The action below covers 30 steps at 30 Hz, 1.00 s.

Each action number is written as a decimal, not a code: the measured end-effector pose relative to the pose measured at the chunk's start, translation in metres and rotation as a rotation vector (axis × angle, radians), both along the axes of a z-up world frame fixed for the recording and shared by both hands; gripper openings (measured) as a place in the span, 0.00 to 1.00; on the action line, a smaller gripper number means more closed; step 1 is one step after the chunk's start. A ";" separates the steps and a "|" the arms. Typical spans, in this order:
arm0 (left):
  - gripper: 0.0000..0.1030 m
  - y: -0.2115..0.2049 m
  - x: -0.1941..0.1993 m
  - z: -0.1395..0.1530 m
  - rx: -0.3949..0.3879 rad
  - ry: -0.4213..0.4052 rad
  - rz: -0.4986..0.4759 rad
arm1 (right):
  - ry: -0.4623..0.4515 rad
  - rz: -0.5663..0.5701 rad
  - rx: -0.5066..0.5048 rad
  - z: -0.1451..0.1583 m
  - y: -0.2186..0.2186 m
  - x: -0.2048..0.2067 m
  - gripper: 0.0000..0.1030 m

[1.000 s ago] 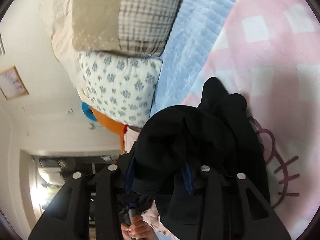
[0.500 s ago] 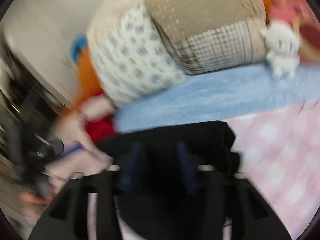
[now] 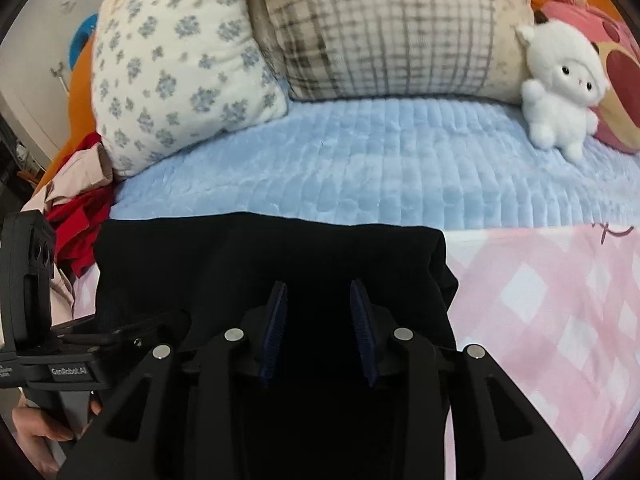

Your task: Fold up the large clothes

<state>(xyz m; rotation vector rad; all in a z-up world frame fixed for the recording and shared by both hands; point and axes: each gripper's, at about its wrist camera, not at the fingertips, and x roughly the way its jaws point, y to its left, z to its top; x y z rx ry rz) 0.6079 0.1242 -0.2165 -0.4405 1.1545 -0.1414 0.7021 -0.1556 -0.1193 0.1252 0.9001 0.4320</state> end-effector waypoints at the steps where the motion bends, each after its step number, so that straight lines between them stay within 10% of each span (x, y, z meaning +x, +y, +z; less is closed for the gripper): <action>1: 0.94 -0.002 -0.008 0.008 0.014 -0.012 -0.012 | -0.025 0.023 0.007 0.007 -0.003 -0.006 0.39; 10: 0.95 -0.025 -0.067 0.103 -0.015 -0.381 -0.125 | -0.201 0.062 0.049 0.076 -0.073 -0.089 0.52; 16: 0.95 0.006 0.009 0.062 -0.147 -0.229 0.045 | -0.073 0.149 0.222 0.033 -0.077 -0.082 0.34; 20: 0.94 0.013 0.025 0.004 -0.091 0.029 0.059 | -0.060 0.180 0.036 -0.004 -0.045 -0.080 0.34; 24: 0.89 0.035 -0.044 0.039 -0.180 -0.197 0.026 | -0.194 0.198 -0.035 0.007 -0.042 -0.098 0.50; 28: 0.93 0.048 -0.111 0.037 -0.265 -0.045 -0.069 | -0.034 0.103 0.267 0.017 -0.101 -0.111 0.86; 30: 0.93 0.048 -0.136 0.024 -0.274 0.027 -0.080 | 0.107 0.060 0.458 0.005 -0.128 -0.111 0.88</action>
